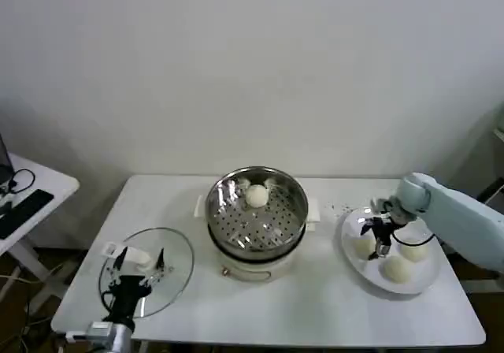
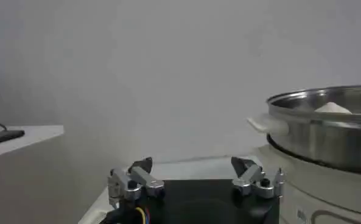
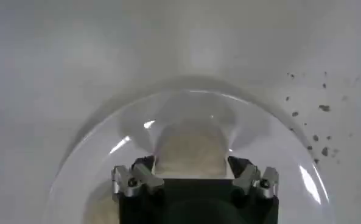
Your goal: Take steamed baozi put them in steamer then cover it.
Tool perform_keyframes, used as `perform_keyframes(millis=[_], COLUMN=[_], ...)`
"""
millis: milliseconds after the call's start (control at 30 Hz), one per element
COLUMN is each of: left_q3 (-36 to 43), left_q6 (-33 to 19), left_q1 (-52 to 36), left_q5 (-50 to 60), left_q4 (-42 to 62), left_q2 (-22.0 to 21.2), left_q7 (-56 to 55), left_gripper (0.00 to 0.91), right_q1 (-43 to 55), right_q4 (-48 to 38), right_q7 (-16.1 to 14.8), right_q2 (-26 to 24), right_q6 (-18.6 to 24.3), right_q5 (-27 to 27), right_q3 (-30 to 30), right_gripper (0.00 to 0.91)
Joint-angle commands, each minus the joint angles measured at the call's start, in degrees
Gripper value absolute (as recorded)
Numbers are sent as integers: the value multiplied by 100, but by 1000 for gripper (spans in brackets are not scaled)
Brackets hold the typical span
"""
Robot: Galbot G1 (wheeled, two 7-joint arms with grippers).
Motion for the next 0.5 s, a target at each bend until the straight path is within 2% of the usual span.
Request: perform_keyframes(millis=[33, 333, 500], left_q3=[3, 2, -28], left_q6=[5, 2, 34], left_q1=[-2, 5, 24], left_q5=[0, -4, -71], left_q4=[-11, -26, -96], left_q2=[-2, -5, -11], left_q7=[-1, -2, -3], left_gripper=[907, 907, 907], right_q1=[-16, 133, 764], right_q4=[-51, 62, 242], right_q7=[-25, -9, 33], right_q2=[45, -66, -223], right_q6=[-11, -109, -432], right_q5=[-15, 244, 1146], right_q3=[21, -36, -441], right_gripper=[746, 756, 756])
